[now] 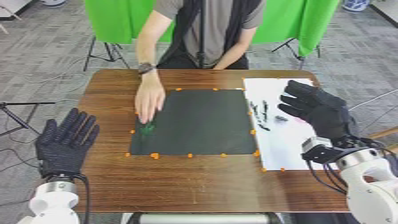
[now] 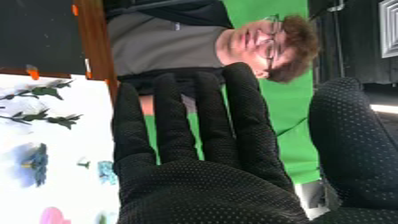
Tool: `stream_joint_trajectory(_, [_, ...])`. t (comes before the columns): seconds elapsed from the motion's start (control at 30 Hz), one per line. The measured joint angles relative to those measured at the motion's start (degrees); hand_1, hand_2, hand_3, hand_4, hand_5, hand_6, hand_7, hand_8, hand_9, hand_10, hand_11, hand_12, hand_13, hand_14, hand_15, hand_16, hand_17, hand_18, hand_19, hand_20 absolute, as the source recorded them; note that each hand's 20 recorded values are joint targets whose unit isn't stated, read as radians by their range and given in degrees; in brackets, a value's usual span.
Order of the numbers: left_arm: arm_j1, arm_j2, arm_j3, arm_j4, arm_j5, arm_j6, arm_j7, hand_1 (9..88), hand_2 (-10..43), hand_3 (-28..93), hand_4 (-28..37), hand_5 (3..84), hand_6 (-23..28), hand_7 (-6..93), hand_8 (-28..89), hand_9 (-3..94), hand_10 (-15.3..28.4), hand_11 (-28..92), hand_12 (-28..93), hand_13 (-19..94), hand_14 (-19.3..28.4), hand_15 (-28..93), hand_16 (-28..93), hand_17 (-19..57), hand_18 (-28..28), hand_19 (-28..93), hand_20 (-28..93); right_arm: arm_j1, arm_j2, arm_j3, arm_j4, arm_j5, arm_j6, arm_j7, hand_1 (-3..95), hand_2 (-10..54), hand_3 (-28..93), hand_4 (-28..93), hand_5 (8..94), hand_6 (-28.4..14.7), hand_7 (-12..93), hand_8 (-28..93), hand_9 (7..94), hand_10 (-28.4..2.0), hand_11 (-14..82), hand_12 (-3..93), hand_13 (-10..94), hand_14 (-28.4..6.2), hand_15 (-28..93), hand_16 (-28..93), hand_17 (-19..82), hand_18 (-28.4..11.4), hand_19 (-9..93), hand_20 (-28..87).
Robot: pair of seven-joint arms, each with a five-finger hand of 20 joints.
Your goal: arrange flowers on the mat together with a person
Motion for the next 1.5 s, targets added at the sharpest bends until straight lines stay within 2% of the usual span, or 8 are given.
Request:
stream_joint_trajectory(0.5, [0.27,0.0,-0.04,0.01,-0.04,-0.02,-0.05,25.4,17.1,73,-28.3,50.4,8.5,10.4,-10,44.6,13.9,17,5,33,15.6,28,-8,-4.7,15.4,40,6,-2.3,-2.35,4.19,-0.18,-0.06,-4.15,0.48,19.6,11.9,78,-26,46.9,-2.1,14,-12,43.6,-10.5,4.9,9.5,35,-13.1,12,10,13,-16.5,29,11])
stream_joint_trajectory(0.67, [0.27,-0.08,-0.07,0.02,-0.01,-0.02,-0.05,25.4,16.9,73,-28.3,50.3,8.5,10.4,-10,44.3,13.9,17,5,33,15.5,28,-8,-4.8,15.4,40,6,-2.57,-2.62,4.39,-0.28,-0.27,-4.39,0.41,18.4,11.7,80,-25,38.0,-3.5,13,-11,38.2,-12.7,3.6,9.2,31,-11.5,9,9,14,-11.7,23,9])
stream_joint_trajectory(0.73, [0.27,-0.08,-0.07,0.03,0.01,-0.02,-0.01,25.5,17.0,73,-28.3,50.1,8.5,10.4,-10,44.1,13.8,17,5,33,15.5,28,-8,-4.8,15.4,40,6,-2.67,-2.33,3.43,-0.52,-1.11,-3.19,-0.26,18.0,11.6,80,-26,33.8,-4.0,12,-11,35.0,-13.1,3.1,9.3,28,-11.0,8,8,14,-10.8,23,9])
stream_joint_trajectory(0.87, [0.3,-0.08,-0.07,0.03,0.02,-0.02,0.11,25.2,17.5,72,-28.3,50.0,8.5,10.2,-10,44.0,13.7,17,5,33,15.5,28,-8,-4.9,15.4,40,6,-2.7,-0.93,-0.53,-1.15,-6.94,1.74,-1.92,17.5,11.6,80,-26,32.2,-4.2,12,-11,33.3,-13.0,2.8,9.2,26,-10.8,7,8,13,-10.3,22,8])
stream_joint_trajectory(1.13, [0.36,-0.06,-0.19,0.03,-0.04,0.0,0.43,24.7,17.6,73,-28.3,49.9,8.5,10.1,-10,43.9,13.8,17,5,33,15.5,28,-8,-4.9,15.4,40,6,-1.91,1.31,-1.74,-1.18,-16.85,2.11,-2.59,17.4,10.7,81,-26,31.4,-4.4,12,-11,31.9,-13.0,2.9,9.2,24,-10.5,6,7,13,-10.1,22,8])
stream_joint_trajectory(1.27, [0.45,-0.06,-0.3,0.03,-0.06,0.0,0.75,24.6,17.7,73,-28.3,49.9,8.5,10.0,-10,43.9,13.8,17,5,33,15.5,28,-8,-4.9,15.5,40,6,-1.83,3.8,-1.94,-1.54,-23.24,6.31,-2.34,18.8,9.1,80,-26,30.8,-5.1,13,-11,30.8,-12.8,3.4,9.3,23,-11.1,6,7,12,-11.4,25,9])
stream_joint_trajectory(1.4, [0.54,-0.06,-0.42,0.03,-0.07,0.0,0.99,24.4,17.6,73,-28.3,49.8,8.5,10.1,-10,43.9,13.8,17,5,33,15.5,28,-8,-4.9,15.5,40,6,-2.33,6.11,-1.38,-2.56,-35.21,11.5,0.85,19.4,8.3,78,-25,30.7,-5.8,11,-10,29.9,-12.8,3.8,9.2,22,-13.0,5,8,10,-13.4,29,8])
stream_joint_trajectory(1.5, [0.55,-0.06,-0.44,0.03,-0.06,-0.01,1.11,24.5,17.6,73,-28.3,49.8,8.4,10.2,-10,43.9,13.7,17,5,33,15.5,28,-8,-4.9,15.4,40,6,-2.99,6.94,1.26,-3.77,-43.06,11.0,7.99,20.1,6.6,77,-24,31.3,-6.4,11,-10,29.6,-12.9,4.1,9.1,22,-13.8,4,8,10,-14.3,32,7])
